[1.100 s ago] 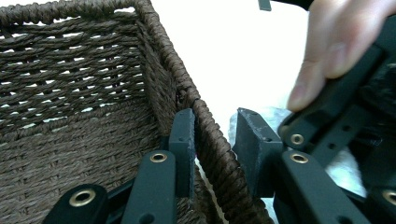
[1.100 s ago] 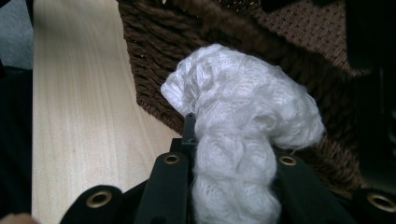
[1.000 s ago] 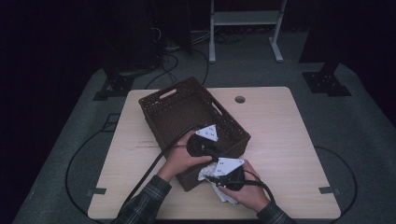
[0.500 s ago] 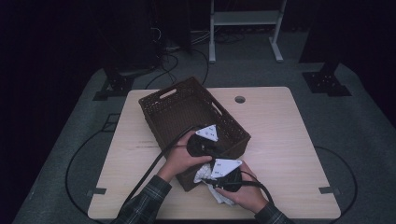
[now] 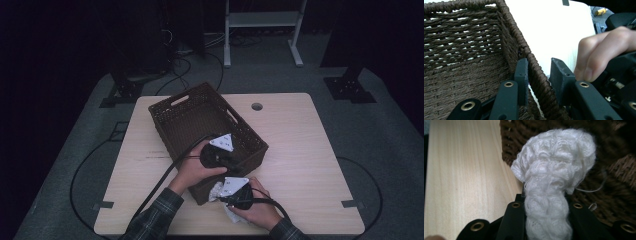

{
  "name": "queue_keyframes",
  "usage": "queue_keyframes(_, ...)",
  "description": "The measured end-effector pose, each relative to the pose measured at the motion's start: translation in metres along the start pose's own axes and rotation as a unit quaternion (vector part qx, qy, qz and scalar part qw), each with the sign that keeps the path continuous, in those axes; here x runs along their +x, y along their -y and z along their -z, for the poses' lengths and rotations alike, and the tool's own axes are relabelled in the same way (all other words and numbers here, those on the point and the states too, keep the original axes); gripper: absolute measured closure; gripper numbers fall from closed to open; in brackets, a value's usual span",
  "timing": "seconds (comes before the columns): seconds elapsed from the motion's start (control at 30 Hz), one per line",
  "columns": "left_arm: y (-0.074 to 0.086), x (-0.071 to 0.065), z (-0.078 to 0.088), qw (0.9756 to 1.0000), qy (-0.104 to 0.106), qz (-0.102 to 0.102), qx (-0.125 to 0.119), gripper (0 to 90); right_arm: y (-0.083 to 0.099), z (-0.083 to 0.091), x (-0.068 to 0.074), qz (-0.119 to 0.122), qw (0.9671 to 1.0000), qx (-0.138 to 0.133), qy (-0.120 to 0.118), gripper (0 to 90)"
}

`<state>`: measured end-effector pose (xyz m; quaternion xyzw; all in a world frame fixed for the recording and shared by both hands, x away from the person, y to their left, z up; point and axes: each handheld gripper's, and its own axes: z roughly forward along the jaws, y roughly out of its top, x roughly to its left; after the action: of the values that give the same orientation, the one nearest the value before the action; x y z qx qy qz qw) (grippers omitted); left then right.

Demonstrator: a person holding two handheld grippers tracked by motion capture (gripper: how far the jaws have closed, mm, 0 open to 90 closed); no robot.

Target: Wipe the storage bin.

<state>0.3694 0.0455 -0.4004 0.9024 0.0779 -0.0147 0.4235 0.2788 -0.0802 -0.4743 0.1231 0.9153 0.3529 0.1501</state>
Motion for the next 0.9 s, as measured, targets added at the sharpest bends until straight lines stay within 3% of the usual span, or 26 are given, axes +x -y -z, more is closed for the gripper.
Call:
queue_keyframes(0.1, 0.000, 0.000, 0.000, 1.0000, 0.000, 0.000, 0.001, 67.3, 0.002, -0.005, 0.001, 0.008, 0.9999, 0.014, 0.001, 75.5)
queue_keyframes(0.23, 0.000, 0.000, 0.000, 1.0000, 0.000, 0.000, 0.001, 67.3, 0.001, -0.006, 0.004, 0.000, 0.9998, 0.021, 0.000, 75.6)
queue_keyframes(0.9, 0.000, 0.000, 0.000, 1.0000, 0.001, 0.000, 0.001, 67.4, -0.029, 0.024, 0.008, 0.004, 0.9979, -0.061, -0.021, 75.6)
